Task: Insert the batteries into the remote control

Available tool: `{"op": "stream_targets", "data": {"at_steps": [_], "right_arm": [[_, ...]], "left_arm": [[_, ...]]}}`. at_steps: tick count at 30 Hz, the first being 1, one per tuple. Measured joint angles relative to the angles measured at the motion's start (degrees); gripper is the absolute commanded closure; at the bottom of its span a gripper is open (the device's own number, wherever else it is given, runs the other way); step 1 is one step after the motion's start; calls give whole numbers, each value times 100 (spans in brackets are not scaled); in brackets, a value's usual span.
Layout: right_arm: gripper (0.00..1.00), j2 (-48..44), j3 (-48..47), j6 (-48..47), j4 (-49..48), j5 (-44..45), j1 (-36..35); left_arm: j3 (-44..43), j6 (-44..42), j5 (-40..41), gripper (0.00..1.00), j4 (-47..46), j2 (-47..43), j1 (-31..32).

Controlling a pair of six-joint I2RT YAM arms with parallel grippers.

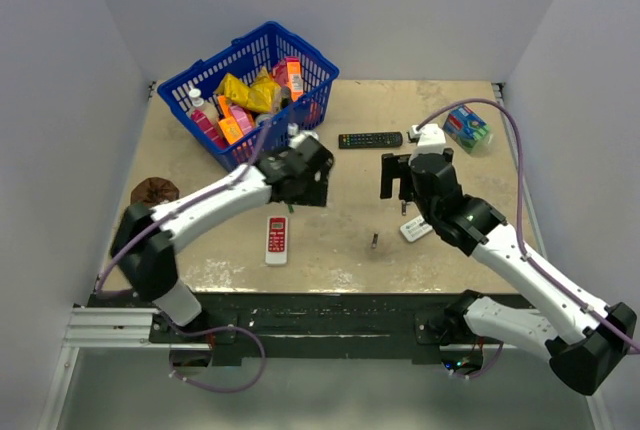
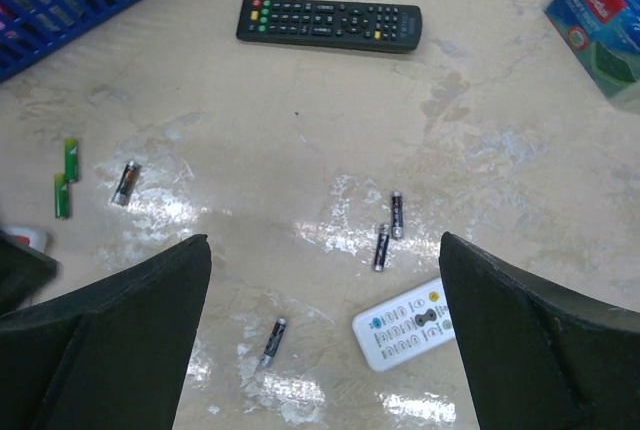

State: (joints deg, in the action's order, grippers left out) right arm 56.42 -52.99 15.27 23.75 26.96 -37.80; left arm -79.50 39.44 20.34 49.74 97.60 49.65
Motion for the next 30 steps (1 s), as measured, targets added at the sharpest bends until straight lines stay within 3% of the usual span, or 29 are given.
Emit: {"op": "stream_targets", "data": {"at_steps": [8, 13, 20, 26, 30], "right_arm": [[2, -205, -7, 577, 361, 549, 166], [2, -496, -42, 844, 494, 730, 214], [2, -776, -162, 1137, 621, 964, 219], [2, -1084, -420, 1178, 634, 1303, 221], [2, -1134, -581, 1178, 632, 1478, 221]], "left_arm": [[975, -140, -389, 6, -1279, -2861, -2022], [1108, -463, -492, 2, -1611, -3910, -3112], [1113, -1237, 310, 0, -1827, -4780, -3257], [1567, -2063, 1010, 0, -2857, -6144, -3265], [1565, -2382, 1309, 0, -3467, -6500, -3265]]}}
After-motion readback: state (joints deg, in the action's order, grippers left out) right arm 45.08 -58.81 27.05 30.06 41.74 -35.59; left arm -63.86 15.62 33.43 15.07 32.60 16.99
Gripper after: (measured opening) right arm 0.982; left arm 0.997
